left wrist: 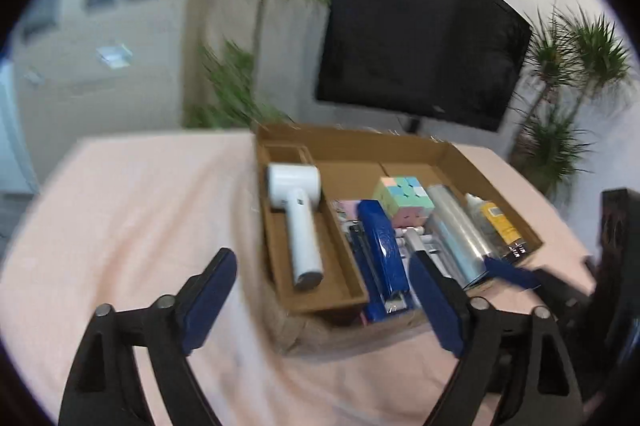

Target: Organize rigid objects

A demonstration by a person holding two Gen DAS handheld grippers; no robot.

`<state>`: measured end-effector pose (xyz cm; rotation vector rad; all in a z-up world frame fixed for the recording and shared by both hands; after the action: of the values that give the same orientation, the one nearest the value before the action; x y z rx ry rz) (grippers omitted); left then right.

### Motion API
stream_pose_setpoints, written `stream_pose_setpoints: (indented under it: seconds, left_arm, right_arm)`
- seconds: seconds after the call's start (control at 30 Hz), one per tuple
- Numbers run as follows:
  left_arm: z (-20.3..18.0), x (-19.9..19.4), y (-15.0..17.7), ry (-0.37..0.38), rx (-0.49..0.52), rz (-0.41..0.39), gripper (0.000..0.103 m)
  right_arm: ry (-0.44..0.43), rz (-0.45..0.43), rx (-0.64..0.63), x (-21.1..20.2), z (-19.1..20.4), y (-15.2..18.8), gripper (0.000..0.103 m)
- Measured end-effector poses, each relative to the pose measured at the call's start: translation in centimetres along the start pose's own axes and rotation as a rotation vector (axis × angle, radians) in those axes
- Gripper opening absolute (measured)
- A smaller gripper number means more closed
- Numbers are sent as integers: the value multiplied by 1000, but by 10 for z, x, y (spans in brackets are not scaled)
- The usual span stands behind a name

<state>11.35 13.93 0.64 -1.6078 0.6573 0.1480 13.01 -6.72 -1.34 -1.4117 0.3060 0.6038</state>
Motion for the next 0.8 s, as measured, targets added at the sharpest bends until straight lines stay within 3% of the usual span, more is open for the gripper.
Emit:
stream_pose_setpoints:
  seconds: [0.13, 0.23, 0.57, 0.8]
  left_arm:
    - [-30, -25, 30, -152, 3, -8, 93]
    - [-46, -37, 45, -225, -8, -25, 93]
    - [-110, -68, 40, -239, -25, -70, 93]
    - [-157, -72, 56, -228, -15, -56, 94]
  right_arm:
    - [164, -32, -88, -33, -37, 15, 95]
    - [203, -3, -72, -48, -66, 25, 95]
    - [189, -65, -88, -155, -93, 49, 95]
    - [174, -106, -99, -200, -105, 65, 97]
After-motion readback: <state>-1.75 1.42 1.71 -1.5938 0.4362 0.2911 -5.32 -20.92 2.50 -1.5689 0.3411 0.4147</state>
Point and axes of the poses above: each gripper's, at about its wrist camera, not at the fingertips, and x roughly the way its jaws point, z to its left, y to its underside, the point moved 1 cm from there along x, roughly the way its jaws point, and after that the axes turned 6 degrees about -z, right-handed, at the moved point
